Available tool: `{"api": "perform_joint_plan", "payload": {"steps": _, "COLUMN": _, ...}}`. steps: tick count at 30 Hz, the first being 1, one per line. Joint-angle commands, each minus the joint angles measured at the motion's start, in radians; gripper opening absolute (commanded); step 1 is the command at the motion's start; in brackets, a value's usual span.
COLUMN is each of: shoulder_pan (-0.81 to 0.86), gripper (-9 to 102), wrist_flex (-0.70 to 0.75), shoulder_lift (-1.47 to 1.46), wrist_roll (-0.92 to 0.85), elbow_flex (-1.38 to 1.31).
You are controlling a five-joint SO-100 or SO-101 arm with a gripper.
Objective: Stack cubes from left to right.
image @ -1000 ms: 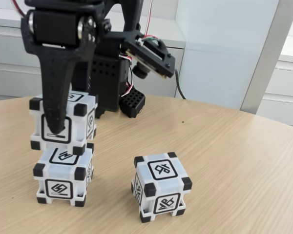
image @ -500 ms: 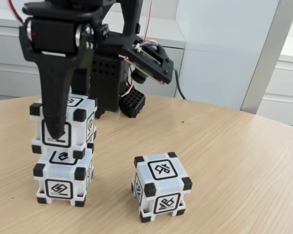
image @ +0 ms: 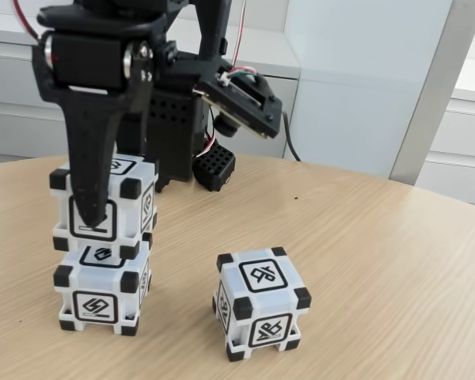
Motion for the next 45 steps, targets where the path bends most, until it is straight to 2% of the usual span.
{"api": "perform_joint_plan", "payload": {"steps": 1, "shoulder_pan": 0.008, "gripper": 25, "wrist_flex": -0.012, "shoulder_lift": 0.018, "wrist_roll": -0.005, "elbow_flex": -0.008}}
{"api": "perform_joint_plan", "payload": {"steps": 6, "shoulder_pan": 0.008, "gripper": 32, "wrist_flex": -0.011, "shoulder_lift": 0.023, "wrist_roll": -0.003, "elbow_flex": -0.008}}
{"api": "perform_joint_plan", "payload": {"steps": 19, "shoulder_pan": -0.017, "gripper": 37, "wrist_flex": 0.005, "shoulder_lift": 0.304, "wrist_roll": -0.018, "elbow_flex": -0.021}}
{"api": "perform_joint_plan", "payload": {"steps": 28, "shoulder_pan": -0.291, "gripper": 37, "wrist_flex": 0.005, "shoulder_lift": 0.382, "wrist_roll": -0.109, "elbow_flex": -0.009}}
{"api": "perform_joint_plan", "payload": {"steps": 34, "shoulder_pan": -0.416, "gripper": 38, "wrist_flex": -0.009, "shoulder_lift": 0.360, "wrist_roll": -0.003, "elbow_flex": -0.009}}
{"api": "perform_joint_plan", "payload": {"steps": 39, "shoulder_pan": -0.431, "gripper": 38, "wrist_flex": -0.011, "shoulder_lift": 0.268, "wrist_roll": 0.078, "elbow_flex": -0.021}}
{"api": "perform_joint_plan", "payload": {"steps": 45, "shoulder_pan": -0.431, "gripper": 39, "wrist_flex": -0.061, "shoulder_lift": 0.143, "wrist_roll": 0.066, "elbow_flex": -0.025}}
